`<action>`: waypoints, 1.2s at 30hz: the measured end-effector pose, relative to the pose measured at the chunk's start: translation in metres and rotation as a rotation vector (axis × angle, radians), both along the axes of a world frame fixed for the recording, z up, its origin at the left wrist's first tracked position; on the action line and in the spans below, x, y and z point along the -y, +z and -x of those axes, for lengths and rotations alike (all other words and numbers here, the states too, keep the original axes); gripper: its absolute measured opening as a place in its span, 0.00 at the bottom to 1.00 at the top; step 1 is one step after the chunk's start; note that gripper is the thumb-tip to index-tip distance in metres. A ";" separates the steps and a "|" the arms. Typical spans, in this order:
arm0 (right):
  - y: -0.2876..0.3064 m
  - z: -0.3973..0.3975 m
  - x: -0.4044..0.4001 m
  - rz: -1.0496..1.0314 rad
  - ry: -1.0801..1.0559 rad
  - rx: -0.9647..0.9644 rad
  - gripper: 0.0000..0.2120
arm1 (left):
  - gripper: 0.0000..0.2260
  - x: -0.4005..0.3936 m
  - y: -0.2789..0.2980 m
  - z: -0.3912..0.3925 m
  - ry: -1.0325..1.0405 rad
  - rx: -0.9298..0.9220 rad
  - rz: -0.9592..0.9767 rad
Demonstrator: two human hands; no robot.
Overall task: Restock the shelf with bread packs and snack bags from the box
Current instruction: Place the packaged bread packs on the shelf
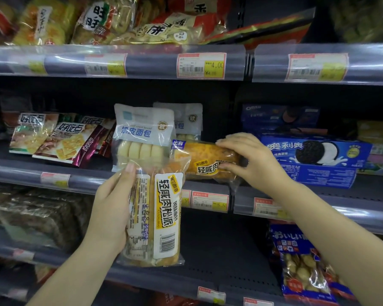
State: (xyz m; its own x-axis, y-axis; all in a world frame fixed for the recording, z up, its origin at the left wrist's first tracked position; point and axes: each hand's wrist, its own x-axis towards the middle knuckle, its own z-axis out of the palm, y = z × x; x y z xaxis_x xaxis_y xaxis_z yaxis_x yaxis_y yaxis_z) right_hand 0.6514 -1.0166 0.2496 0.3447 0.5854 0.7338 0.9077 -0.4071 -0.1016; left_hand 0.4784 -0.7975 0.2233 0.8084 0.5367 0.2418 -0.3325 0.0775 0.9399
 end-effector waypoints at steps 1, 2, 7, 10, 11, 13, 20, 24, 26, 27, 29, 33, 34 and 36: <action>0.002 -0.002 0.001 0.013 -0.010 -0.002 0.25 | 0.15 -0.001 0.000 0.001 0.001 0.001 0.001; 0.003 -0.003 0.002 0.028 -0.021 -0.021 0.25 | 0.15 -0.002 0.000 0.002 0.001 0.005 0.003; 0.001 -0.002 0.005 0.070 -0.059 -0.095 0.27 | 0.14 0.001 0.002 0.004 0.009 0.004 0.006; -0.001 0.005 0.007 0.024 -0.112 -0.063 0.29 | 0.15 0.005 0.007 0.002 0.002 0.007 -0.012; -0.001 0.011 0.007 -0.015 -0.116 -0.053 0.28 | 0.17 0.007 0.010 0.001 0.001 0.010 -0.023; 0.000 0.031 0.005 -0.123 -0.088 -0.031 0.25 | 0.18 0.012 0.016 0.000 -0.001 0.028 -0.057; 0.008 0.114 -0.017 -0.163 0.158 -0.515 0.30 | 0.12 0.044 0.027 -0.001 -0.032 0.189 -0.264; 0.012 0.117 -0.024 -0.367 0.117 -0.745 0.31 | 0.12 0.054 0.028 -0.009 0.015 0.210 -0.549; 0.013 0.112 -0.025 -0.506 0.151 -0.966 0.36 | 0.13 0.057 0.025 -0.013 -0.005 0.217 -0.670; 0.014 0.110 -0.026 -0.553 0.170 -1.060 0.39 | 0.13 0.058 0.024 -0.015 -0.020 0.217 -0.730; 0.017 0.108 -0.025 -0.605 0.203 -1.171 0.38 | 0.14 0.060 0.022 -0.015 -0.048 0.202 -0.872; 0.027 0.105 -0.014 -0.594 0.316 -1.317 0.22 | 0.26 0.058 0.015 -0.012 -0.120 0.179 -1.105; 0.028 0.105 -0.012 -0.568 0.339 -1.341 0.17 | 0.29 0.056 0.014 -0.010 -0.149 0.164 -1.112; 0.025 0.101 -0.009 -0.567 0.318 -1.364 0.14 | 0.34 0.052 0.013 -0.007 -0.202 0.134 -1.098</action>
